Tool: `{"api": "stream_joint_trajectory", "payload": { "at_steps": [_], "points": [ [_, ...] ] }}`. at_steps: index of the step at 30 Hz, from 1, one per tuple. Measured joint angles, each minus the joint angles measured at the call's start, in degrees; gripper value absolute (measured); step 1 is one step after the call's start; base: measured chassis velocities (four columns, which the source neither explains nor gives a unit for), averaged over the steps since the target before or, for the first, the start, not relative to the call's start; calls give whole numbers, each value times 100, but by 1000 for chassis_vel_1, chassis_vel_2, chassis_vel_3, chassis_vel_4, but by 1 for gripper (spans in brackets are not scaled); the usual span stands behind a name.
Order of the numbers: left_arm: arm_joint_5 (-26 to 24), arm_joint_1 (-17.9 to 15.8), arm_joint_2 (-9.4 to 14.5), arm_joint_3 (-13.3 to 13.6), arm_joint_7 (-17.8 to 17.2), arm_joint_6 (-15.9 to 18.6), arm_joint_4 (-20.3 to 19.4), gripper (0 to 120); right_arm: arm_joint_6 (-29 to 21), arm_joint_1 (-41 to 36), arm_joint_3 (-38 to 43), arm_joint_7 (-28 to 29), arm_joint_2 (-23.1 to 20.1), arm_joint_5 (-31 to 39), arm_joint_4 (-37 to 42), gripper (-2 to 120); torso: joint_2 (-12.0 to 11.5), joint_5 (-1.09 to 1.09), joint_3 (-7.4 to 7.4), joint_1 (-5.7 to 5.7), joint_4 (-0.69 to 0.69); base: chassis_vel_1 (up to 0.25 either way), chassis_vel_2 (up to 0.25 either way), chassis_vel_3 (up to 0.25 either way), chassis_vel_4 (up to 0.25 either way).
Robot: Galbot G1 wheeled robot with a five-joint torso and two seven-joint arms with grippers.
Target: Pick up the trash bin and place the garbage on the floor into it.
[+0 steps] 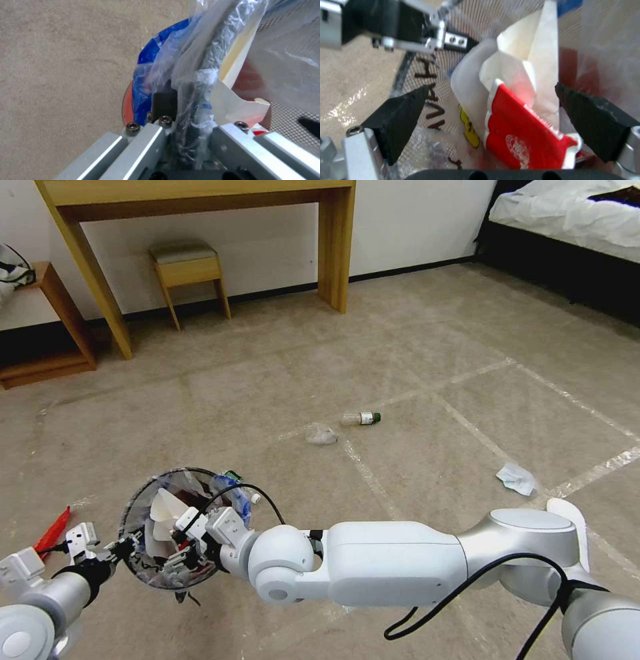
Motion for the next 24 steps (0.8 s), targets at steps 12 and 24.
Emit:
{"api": "stream_joint_trajectory", "payload": {
  "at_steps": [12, 24],
  "points": [
    [28, -26, 9, -2, 14, 0, 82, 0, -7, 50, 338, 9, -246, -14, 420, 97, 0, 0, 0, 0, 0, 0, 0, 0, 0],
    [52, 11, 7, -52, 22, -3, 83, 0, 195, -52, 1733, -238, -1006, 64, 1339, 97, 0, 1, 0, 0, 1, 0, 0, 0, 0]
  ]
}}
